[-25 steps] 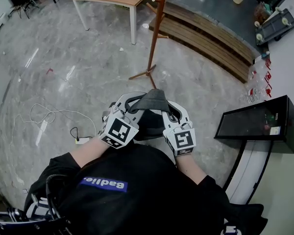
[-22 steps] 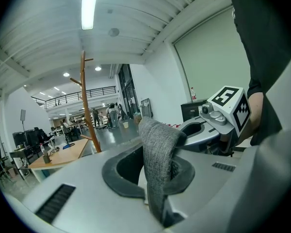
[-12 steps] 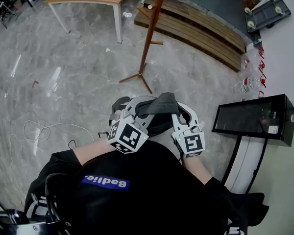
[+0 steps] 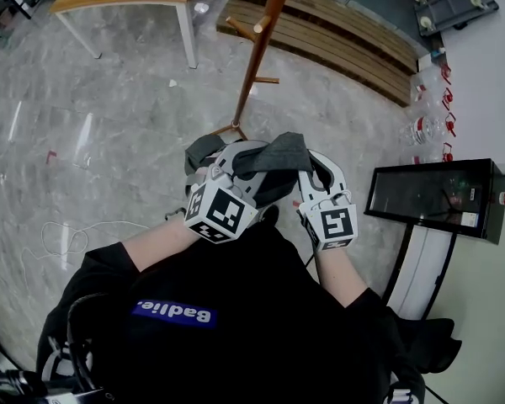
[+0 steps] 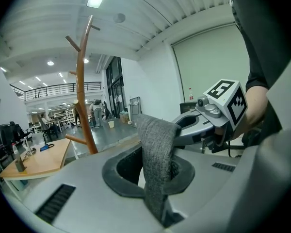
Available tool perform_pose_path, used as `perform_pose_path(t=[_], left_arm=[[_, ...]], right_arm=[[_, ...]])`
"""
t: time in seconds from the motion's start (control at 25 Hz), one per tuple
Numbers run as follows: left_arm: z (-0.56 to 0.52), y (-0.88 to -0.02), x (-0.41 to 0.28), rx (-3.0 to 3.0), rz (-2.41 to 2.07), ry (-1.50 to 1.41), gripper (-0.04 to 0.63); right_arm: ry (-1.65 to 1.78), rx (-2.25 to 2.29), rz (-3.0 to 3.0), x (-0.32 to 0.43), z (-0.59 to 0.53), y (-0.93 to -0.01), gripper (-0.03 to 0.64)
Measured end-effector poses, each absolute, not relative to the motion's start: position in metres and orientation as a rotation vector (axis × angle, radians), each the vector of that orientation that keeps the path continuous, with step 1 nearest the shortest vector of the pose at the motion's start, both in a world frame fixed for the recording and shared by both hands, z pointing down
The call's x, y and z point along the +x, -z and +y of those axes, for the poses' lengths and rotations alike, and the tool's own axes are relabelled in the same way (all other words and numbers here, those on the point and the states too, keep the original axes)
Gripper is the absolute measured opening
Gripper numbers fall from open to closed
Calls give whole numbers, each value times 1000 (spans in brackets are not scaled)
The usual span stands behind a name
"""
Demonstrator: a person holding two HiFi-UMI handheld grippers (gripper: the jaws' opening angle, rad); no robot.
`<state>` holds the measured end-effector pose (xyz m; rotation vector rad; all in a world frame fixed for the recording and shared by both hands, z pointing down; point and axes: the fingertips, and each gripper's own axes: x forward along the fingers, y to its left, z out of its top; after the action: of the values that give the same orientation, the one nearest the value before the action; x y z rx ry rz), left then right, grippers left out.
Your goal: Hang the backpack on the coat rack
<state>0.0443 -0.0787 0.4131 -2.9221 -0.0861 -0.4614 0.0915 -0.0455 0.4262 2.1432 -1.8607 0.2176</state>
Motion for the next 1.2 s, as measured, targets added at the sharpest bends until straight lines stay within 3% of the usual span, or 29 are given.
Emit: perform_pose_path(t=[0.84, 1.2], left_arm=[[-153, -497, 188, -2982, 492, 825, 31], [-194, -551, 209, -3025, 688, 971, 32]], right_arm=[[-375, 1597, -2279, 242, -138, -511, 40], [-434, 1457, -2284, 272, -187, -554, 40]])
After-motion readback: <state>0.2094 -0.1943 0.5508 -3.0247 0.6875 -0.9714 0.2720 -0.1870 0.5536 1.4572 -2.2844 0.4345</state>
